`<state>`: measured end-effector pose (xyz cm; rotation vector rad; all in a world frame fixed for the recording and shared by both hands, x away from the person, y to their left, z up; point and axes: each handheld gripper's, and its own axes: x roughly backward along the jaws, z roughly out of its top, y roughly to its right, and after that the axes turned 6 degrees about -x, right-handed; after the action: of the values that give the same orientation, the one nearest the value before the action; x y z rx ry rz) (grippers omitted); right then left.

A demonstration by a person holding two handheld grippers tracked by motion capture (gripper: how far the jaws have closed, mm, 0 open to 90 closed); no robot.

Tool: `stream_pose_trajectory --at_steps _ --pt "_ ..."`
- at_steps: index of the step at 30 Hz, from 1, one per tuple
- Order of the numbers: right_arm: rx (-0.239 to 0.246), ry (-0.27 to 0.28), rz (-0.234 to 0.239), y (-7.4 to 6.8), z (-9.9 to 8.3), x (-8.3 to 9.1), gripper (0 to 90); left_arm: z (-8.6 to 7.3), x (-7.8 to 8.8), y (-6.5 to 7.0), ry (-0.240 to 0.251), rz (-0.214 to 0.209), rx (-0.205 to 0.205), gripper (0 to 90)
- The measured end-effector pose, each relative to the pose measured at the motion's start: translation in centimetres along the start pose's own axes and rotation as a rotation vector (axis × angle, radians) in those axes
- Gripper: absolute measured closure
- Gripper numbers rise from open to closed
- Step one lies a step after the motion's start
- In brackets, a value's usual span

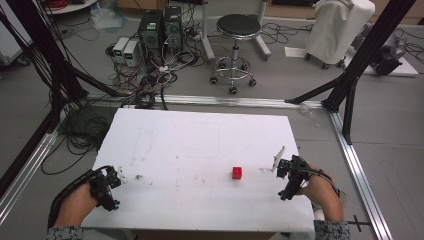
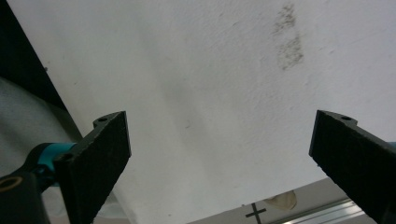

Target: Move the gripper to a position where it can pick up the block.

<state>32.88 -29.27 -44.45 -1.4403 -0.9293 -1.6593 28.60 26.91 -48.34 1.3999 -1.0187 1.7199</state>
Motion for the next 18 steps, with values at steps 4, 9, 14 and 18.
stream_pose_trajectory --at_steps 4,9,14,18 --pt "0.019 0.025 -0.001 0.4 0.6 0.6 4.7 0.0 0.1 0.0 -0.002 -0.006 0.000 21.7" --pt "0.072 0.038 -0.006 1.0 2.0 1.0 4.7 -0.1 0.0 -0.1 0.004 -0.008 0.004 21.7" --pt "0.109 0.028 -0.002 1.5 3.5 1.5 4.7 -0.1 0.0 0.0 0.003 -0.012 0.003 21.7" --pt "0.142 0.009 -0.010 1.6 4.9 2.0 4.7 -0.1 -0.1 0.0 0.002 -0.011 0.007 21.7"
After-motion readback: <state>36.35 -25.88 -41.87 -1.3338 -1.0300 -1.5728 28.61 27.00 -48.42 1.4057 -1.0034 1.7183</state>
